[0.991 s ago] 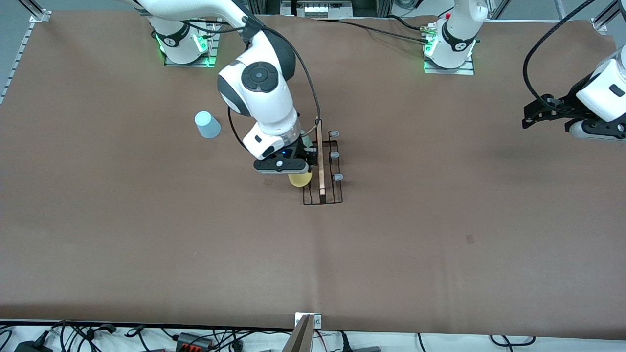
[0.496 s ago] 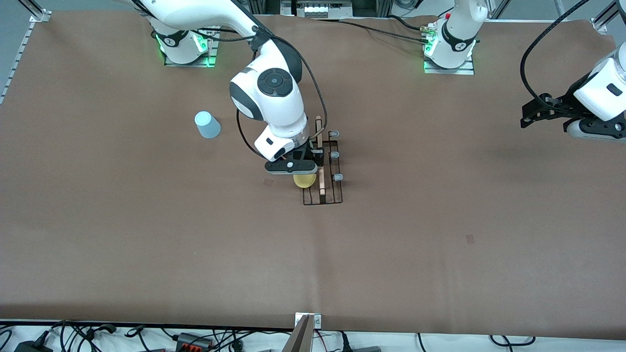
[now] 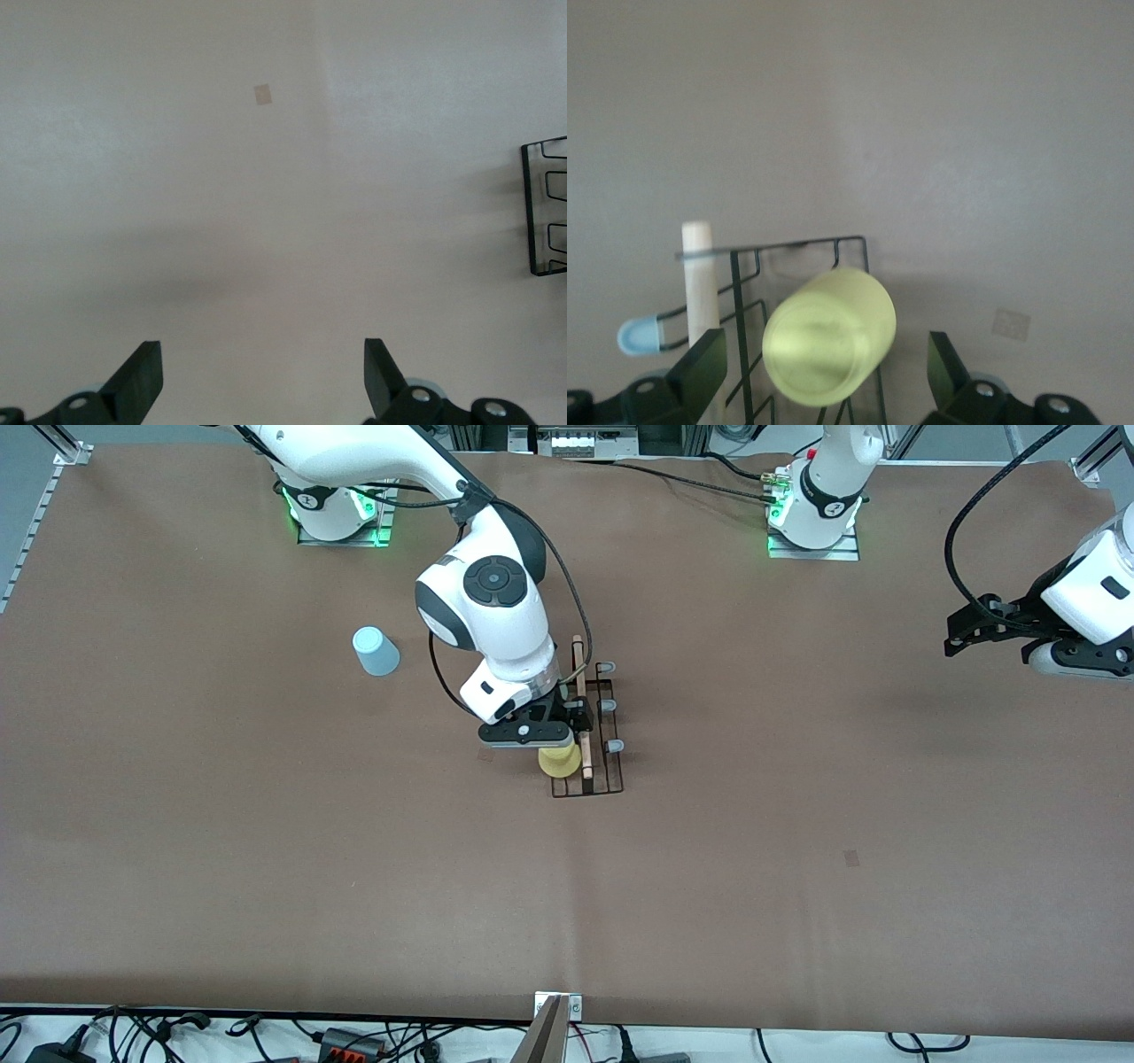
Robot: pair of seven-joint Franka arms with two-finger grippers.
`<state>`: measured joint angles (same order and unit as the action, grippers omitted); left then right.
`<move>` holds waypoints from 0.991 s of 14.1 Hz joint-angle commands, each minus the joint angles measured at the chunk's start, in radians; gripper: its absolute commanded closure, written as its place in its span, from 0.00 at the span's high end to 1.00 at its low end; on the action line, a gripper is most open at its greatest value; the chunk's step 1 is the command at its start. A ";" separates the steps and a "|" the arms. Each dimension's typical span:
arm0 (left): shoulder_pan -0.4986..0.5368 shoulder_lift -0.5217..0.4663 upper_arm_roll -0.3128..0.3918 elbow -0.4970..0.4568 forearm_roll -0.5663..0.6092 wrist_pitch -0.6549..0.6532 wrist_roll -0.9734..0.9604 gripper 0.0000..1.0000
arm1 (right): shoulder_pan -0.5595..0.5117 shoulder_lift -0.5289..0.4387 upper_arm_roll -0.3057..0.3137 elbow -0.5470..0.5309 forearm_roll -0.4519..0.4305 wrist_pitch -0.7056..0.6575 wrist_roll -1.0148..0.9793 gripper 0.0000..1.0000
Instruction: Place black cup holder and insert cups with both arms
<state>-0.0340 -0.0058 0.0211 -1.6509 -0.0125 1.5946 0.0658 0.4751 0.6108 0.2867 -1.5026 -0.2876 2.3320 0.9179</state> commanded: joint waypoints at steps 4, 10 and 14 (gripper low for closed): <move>0.005 0.001 -0.004 0.020 0.008 -0.024 -0.001 1.00 | -0.182 -0.212 0.014 -0.050 -0.005 -0.218 -0.166 1.00; 0.005 -0.005 -0.003 0.042 0.006 -0.057 -0.009 1.00 | -0.482 -0.422 0.011 -0.050 0.134 -0.535 -0.573 1.00; 0.003 -0.002 -0.004 0.056 0.008 -0.073 -0.007 1.00 | -0.607 -0.520 -0.050 -0.045 0.149 -0.676 -0.683 1.00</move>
<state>-0.0328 -0.0080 0.0203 -1.6148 -0.0125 1.5450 0.0648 -0.1056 0.1511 0.2635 -1.5113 -0.1659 1.7033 0.2620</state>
